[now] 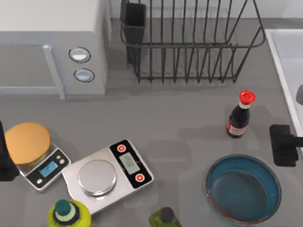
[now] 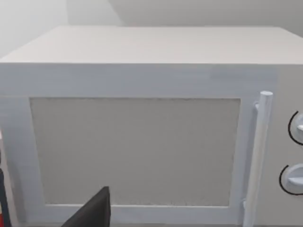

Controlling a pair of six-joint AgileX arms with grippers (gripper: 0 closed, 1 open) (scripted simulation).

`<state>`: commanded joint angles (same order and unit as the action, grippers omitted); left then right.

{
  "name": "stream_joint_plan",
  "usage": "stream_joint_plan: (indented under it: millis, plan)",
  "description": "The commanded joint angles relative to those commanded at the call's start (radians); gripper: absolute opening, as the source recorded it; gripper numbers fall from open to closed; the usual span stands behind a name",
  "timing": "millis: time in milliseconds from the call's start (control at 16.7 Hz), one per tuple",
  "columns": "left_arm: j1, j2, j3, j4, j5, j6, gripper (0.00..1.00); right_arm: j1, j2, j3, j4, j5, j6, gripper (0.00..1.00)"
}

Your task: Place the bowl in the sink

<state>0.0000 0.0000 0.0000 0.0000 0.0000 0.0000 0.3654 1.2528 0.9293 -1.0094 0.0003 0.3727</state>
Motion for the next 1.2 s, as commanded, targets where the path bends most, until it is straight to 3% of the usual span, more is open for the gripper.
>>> stream_joint_plan:
  millis: [300, 660, 1200]
  plan:
    - [0.0, 0.0, 0.0, 0.0, 0.0, 0.0, 1.0, 0.062, 0.211, 0.159, -0.172, 0.0, 0.063, 1.0]
    - [0.0, 0.0, 0.0, 0.0, 0.0, 0.0, 1.0, 0.062, 0.222, 0.164, -0.178, 0.0, 0.067, 1.0]
    - [0.0, 0.0, 0.0, 0.0, 0.0, 0.0, 1.0, 0.069, 0.343, -0.076, 0.193, 0.0, 0.072, 1.0]
